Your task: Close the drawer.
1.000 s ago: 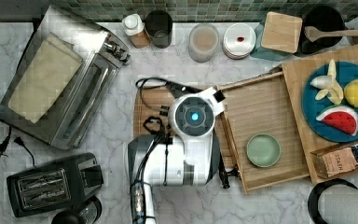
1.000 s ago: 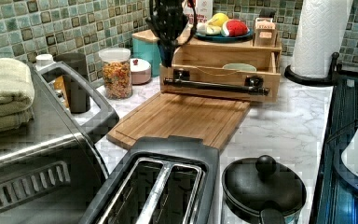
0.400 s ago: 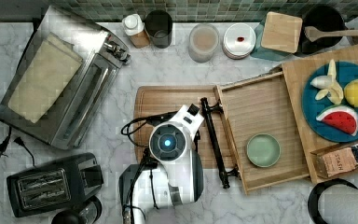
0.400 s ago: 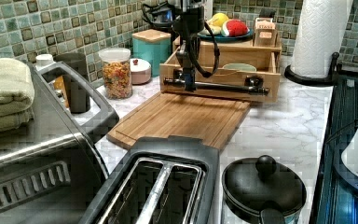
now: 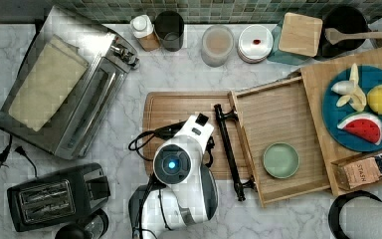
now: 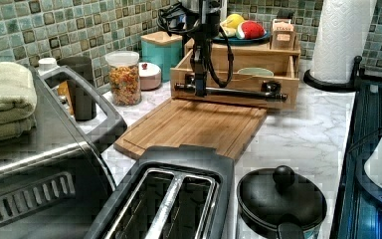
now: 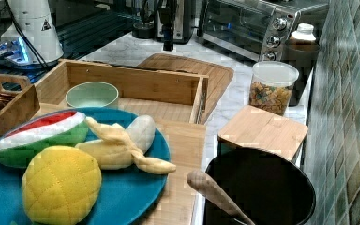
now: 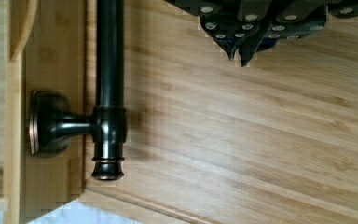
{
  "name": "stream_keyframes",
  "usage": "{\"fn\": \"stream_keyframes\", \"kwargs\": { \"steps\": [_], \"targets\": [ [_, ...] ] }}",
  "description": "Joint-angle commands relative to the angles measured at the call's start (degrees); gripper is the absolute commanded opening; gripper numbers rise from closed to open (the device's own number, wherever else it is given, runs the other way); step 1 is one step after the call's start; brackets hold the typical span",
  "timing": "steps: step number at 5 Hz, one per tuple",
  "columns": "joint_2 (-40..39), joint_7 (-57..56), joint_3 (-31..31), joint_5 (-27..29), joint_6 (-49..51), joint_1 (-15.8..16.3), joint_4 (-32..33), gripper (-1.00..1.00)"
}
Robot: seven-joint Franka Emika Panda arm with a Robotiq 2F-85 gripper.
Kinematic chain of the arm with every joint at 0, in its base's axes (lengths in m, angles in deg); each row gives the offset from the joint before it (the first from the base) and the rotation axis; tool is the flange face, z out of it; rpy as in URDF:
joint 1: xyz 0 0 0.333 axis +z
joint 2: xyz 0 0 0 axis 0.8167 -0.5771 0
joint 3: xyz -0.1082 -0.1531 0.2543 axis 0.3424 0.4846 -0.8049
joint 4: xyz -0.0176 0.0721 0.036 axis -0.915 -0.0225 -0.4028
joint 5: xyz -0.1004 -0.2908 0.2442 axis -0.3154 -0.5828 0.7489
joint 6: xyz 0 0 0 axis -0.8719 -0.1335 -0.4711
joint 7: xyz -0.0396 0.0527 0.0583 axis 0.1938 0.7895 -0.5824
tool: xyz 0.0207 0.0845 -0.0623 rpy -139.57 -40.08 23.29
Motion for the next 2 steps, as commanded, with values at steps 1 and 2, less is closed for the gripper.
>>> {"fn": "stream_keyframes", "kwargs": {
  "steps": [1, 2],
  "targets": [
    [0.21, 2.88, -2.04, -5.56, -0.88, 1.57, 4.94, -1.0],
    [0.08, 3.05, -1.26, -6.56, -2.46, 1.13, 6.27, -1.0]
  ]
}}
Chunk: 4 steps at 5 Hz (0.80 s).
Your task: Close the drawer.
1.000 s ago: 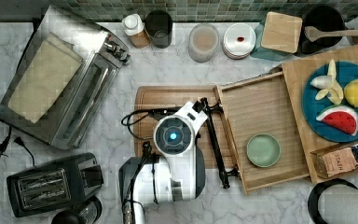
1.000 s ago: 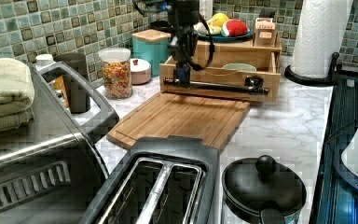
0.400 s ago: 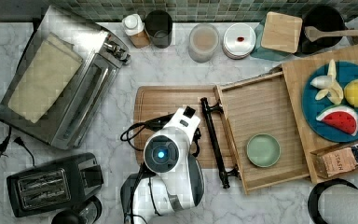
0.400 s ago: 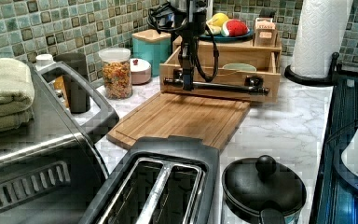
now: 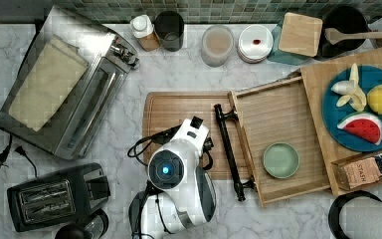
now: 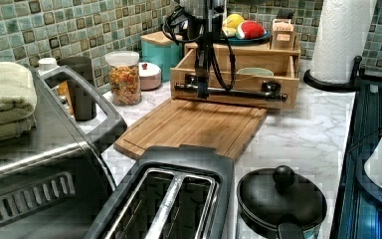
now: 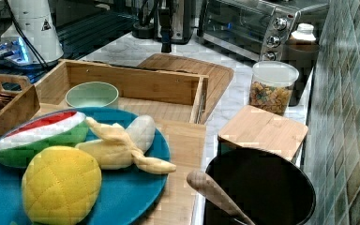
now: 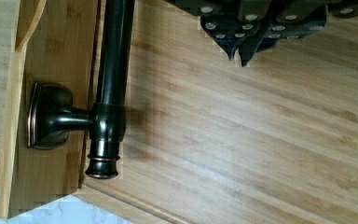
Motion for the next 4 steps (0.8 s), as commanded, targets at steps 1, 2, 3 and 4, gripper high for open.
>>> {"fn": "stream_keyframes", "kwargs": {
  "steps": [1, 2, 3, 4],
  "targets": [
    [-0.13, 5.82, -1.06, -6.85, -4.19, -0.68, 6.51, -1.0],
    [-0.61, 5.65, -0.08, -7.79, -4.54, -0.75, 6.84, -1.0],
    [-1.31, 4.02, 1.05, -7.22, -5.46, -1.07, 6.99, -1.0],
    [-2.68, 0.88, 2.76, -5.23, -5.99, -2.11, 6.34, -1.0]
  ]
}}
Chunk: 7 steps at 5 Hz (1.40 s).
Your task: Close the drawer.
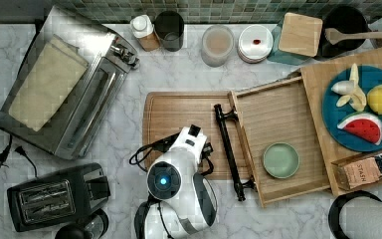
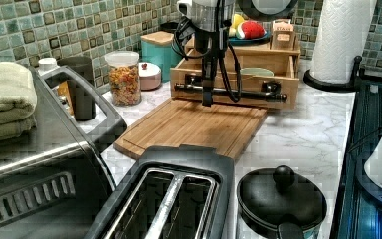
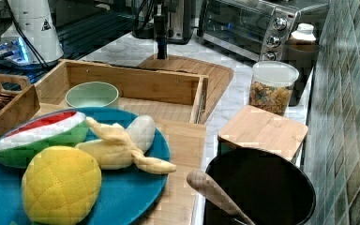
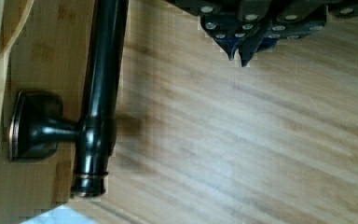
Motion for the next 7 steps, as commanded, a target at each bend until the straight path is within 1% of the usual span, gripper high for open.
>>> {"fn": "stream_keyframes", "kwargs": {
  "steps": [1, 2, 3, 4, 5, 6, 7],
  "targets": [
    [-1.33, -7.39, 4.68, -0.25, -2.14, -3.75, 2.59, -1.0],
    [0.32, -10.58, 5.98, 0.77, -3.4, -5.96, 3.39, -1.0],
    [1.48, -14.91, 7.58, 3.8, -4.01, -7.68, 3.38, -1.0],
    [2.04, -21.73, 10.84, 7.69, -4.92, -9.0, 2.81, -1.0],
    [-0.09, -28.87, 15.32, 9.65, -9.39, -9.32, 1.3, -1.0],
    [-4.45, -43.07, 21.34, 20.55, -12.05, -7.14, -1.6, -1.0],
    [-7.27, -51.52, 23.96, 27.01, -10.25, -7.51, -5.92, -1.0]
  ]
}}
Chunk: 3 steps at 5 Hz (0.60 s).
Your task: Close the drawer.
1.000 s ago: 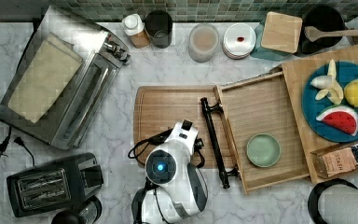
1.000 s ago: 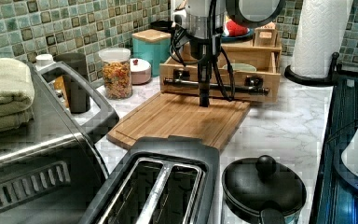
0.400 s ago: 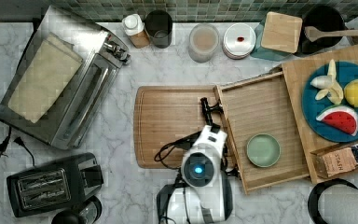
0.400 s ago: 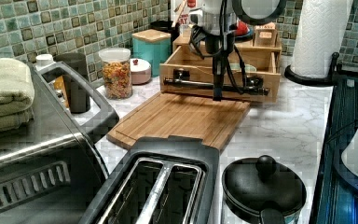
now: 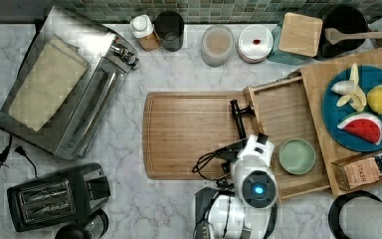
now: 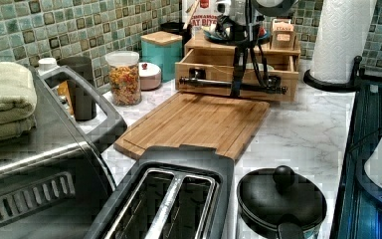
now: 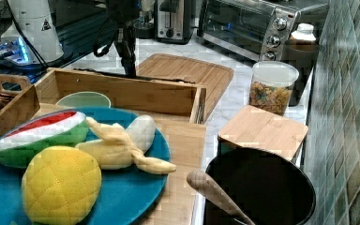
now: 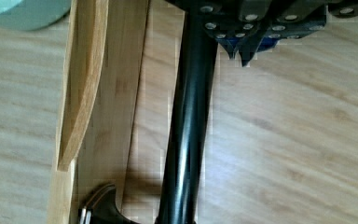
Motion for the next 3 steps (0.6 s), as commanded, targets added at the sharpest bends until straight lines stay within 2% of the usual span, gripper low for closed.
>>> {"fn": "stream_keyframes", "kwargs": {
  "steps": [1, 2, 3],
  "targets": [
    [-6.72, -16.85, 7.85, 10.38, 2.75, -4.02, -13.73, -1.0],
    [-8.8, -17.79, 8.94, 10.21, 4.54, -5.14, -17.73, -1.0],
    [-13.18, -21.48, 9.64, 18.19, -0.68, -6.13, -20.09, -1.0]
  ]
}}
